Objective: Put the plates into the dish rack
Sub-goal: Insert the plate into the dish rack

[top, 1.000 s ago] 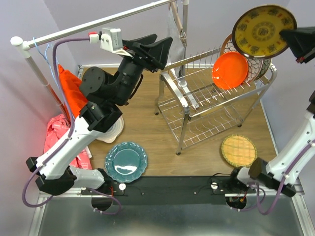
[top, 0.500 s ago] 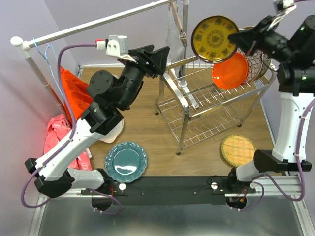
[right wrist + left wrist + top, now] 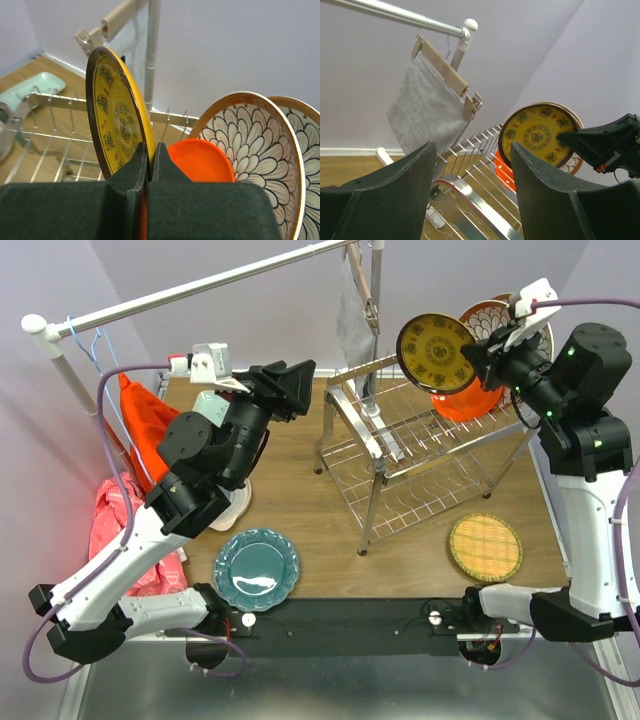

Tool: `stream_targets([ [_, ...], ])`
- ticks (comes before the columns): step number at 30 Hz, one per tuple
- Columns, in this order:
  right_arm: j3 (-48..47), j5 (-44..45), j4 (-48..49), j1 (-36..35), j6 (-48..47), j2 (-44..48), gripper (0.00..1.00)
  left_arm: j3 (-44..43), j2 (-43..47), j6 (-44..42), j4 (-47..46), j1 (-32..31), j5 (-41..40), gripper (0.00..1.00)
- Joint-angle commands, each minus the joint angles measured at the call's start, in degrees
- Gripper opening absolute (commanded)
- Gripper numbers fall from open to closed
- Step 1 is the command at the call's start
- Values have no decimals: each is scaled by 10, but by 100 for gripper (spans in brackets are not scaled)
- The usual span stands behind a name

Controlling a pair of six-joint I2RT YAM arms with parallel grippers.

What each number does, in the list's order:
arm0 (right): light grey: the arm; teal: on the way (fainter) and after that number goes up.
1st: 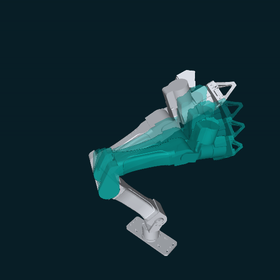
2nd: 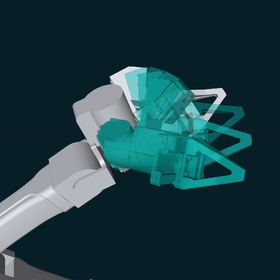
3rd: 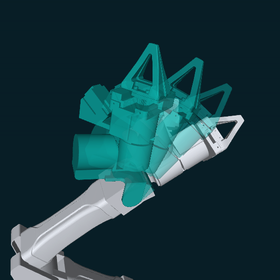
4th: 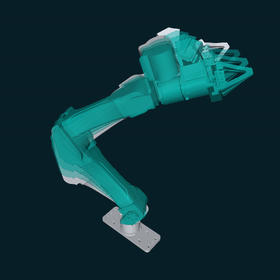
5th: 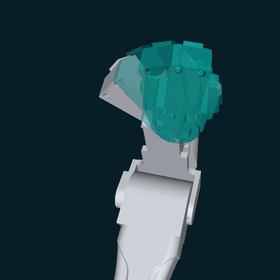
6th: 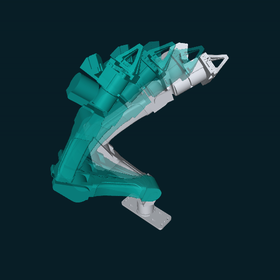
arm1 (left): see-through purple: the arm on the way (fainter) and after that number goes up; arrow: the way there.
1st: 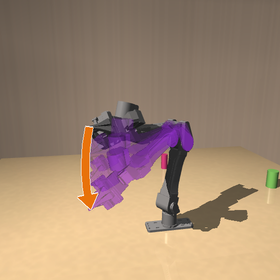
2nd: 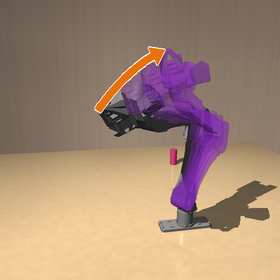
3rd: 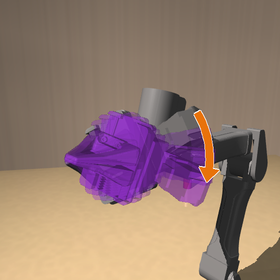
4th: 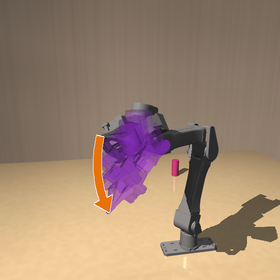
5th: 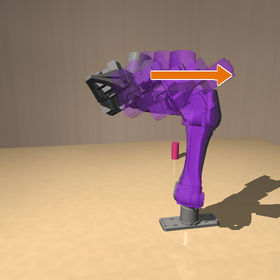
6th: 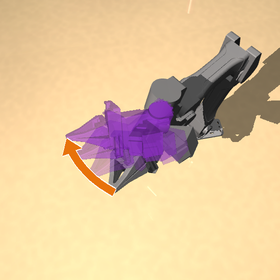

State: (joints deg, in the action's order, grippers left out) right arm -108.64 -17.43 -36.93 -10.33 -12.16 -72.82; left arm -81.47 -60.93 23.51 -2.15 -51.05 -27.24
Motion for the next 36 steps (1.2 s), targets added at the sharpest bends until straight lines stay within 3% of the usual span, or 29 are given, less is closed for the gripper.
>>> stream_targets([
  [1,50,106,55,-29,-58,29,1,11,3,20,7,2,-26,70],
  [15,102,217,82,-77,-122,51,1,34,12,32,5,3,-31,70],
  [36,161,305,109,-121,-140,71,0,54,22,38,0,8,-32,70],
])
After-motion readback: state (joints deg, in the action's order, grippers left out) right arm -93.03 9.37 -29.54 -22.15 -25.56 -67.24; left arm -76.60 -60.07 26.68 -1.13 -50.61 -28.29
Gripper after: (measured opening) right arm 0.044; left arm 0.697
